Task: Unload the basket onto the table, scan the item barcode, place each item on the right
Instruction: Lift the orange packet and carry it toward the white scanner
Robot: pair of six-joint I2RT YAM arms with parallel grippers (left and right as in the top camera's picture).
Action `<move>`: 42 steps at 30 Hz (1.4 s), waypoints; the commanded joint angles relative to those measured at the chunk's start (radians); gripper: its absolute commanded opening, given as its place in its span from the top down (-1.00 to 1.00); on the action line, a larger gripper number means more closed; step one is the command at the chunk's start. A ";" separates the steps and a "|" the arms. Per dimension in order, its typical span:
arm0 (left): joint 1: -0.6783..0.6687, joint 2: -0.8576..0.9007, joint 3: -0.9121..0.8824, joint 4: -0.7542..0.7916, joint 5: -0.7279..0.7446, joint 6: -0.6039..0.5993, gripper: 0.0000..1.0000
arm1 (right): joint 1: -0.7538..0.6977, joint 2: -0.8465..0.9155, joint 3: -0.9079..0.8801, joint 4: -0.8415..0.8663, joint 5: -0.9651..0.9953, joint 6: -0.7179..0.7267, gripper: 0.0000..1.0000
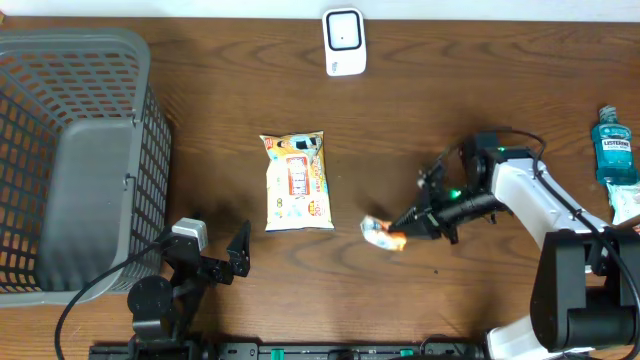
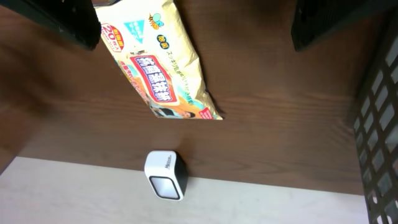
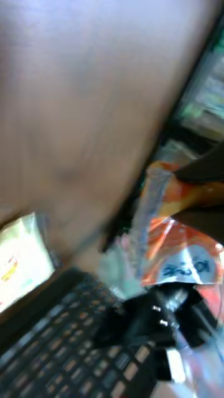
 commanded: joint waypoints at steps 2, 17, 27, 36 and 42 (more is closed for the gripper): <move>0.004 -0.001 -0.020 -0.012 -0.002 -0.006 -0.96 | -0.005 -0.014 0.004 -0.148 -0.045 0.040 0.97; 0.004 -0.001 -0.020 -0.012 -0.002 -0.006 -0.96 | -0.002 -0.017 0.003 -0.453 -0.045 -0.359 0.97; 0.004 -0.001 -0.020 -0.012 -0.002 -0.006 -0.96 | -0.002 -0.112 0.002 -0.397 -0.142 -0.384 0.97; 0.004 -0.001 -0.020 -0.012 -0.002 -0.006 -0.96 | -0.002 -0.294 0.003 -0.022 -0.180 -0.088 0.97; 0.004 -0.001 -0.020 -0.012 -0.002 -0.006 -0.96 | 0.047 -0.412 0.002 0.385 0.451 0.307 0.98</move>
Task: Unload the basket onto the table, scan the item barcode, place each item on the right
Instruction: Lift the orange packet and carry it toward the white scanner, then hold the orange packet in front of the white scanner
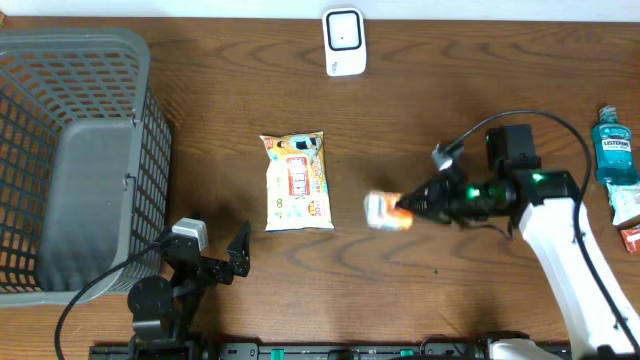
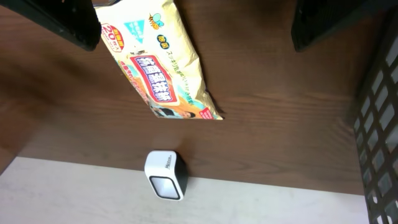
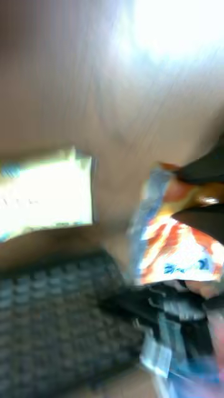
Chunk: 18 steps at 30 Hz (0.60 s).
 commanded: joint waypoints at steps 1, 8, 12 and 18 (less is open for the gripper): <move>0.004 -0.001 -0.020 -0.011 -0.002 -0.006 -0.95 | 0.053 -0.048 0.013 0.195 0.409 0.269 0.98; 0.004 -0.001 -0.020 -0.011 -0.002 -0.006 -0.95 | 0.165 0.018 0.013 0.599 0.592 0.105 0.97; 0.004 -0.001 -0.020 -0.011 -0.002 -0.006 -0.96 | 0.222 0.126 0.013 0.868 0.644 -0.084 0.98; 0.004 -0.001 -0.020 -0.011 -0.002 -0.006 -0.96 | 0.246 0.334 0.013 1.314 0.669 -0.156 0.98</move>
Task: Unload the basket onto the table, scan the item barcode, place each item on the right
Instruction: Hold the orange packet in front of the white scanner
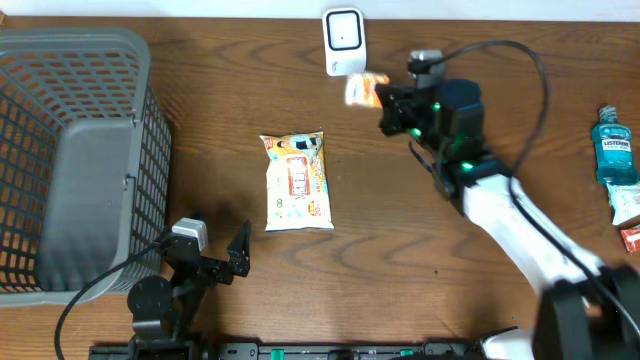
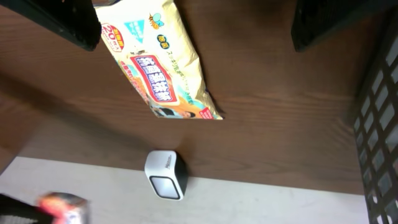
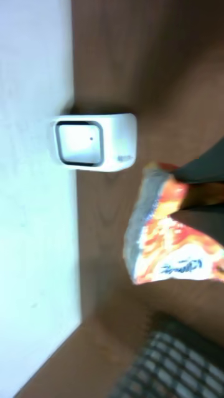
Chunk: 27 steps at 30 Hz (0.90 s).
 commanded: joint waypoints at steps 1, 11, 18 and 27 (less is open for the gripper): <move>0.004 -0.001 -0.020 -0.012 -0.002 -0.006 -0.96 | 0.009 0.131 0.006 0.223 0.050 -0.101 0.98; 0.004 -0.001 -0.020 -0.012 -0.002 -0.006 -0.96 | 0.010 0.525 0.244 0.588 0.121 -0.194 0.98; 0.004 -0.001 -0.020 -0.012 -0.002 -0.006 -0.96 | 0.008 0.743 0.575 0.531 0.224 -0.273 0.97; 0.004 -0.001 -0.020 -0.012 -0.002 -0.006 -0.96 | 0.002 0.945 0.819 0.444 0.259 -0.273 0.97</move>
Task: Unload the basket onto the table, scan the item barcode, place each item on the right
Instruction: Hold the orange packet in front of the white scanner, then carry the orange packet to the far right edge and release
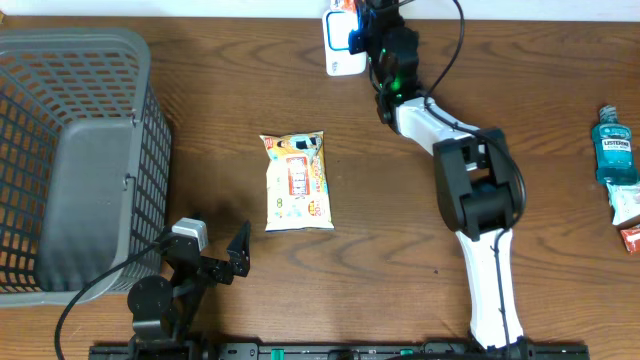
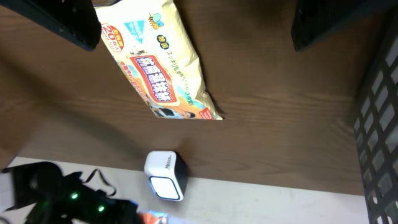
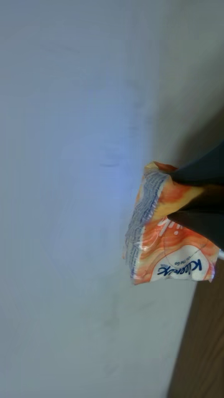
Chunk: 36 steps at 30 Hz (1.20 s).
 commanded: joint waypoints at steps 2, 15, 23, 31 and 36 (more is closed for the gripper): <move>0.004 -0.002 -0.020 -0.011 -0.002 -0.006 -0.96 | 0.001 0.050 0.035 -0.028 0.027 -0.018 0.97; 0.004 -0.002 -0.020 -0.011 -0.002 -0.006 -0.96 | -0.006 -0.115 0.035 -0.210 0.023 0.024 0.98; 0.004 -0.002 -0.020 -0.011 -0.002 -0.006 -0.96 | -0.076 -0.458 0.035 -0.782 0.154 0.024 0.98; 0.004 -0.002 -0.020 -0.011 -0.002 -0.006 -0.96 | -0.301 -0.670 0.035 -1.342 0.282 0.047 0.97; 0.004 -0.002 -0.020 -0.011 -0.002 -0.006 -0.96 | -0.503 -0.650 -0.007 -1.522 0.282 0.161 0.97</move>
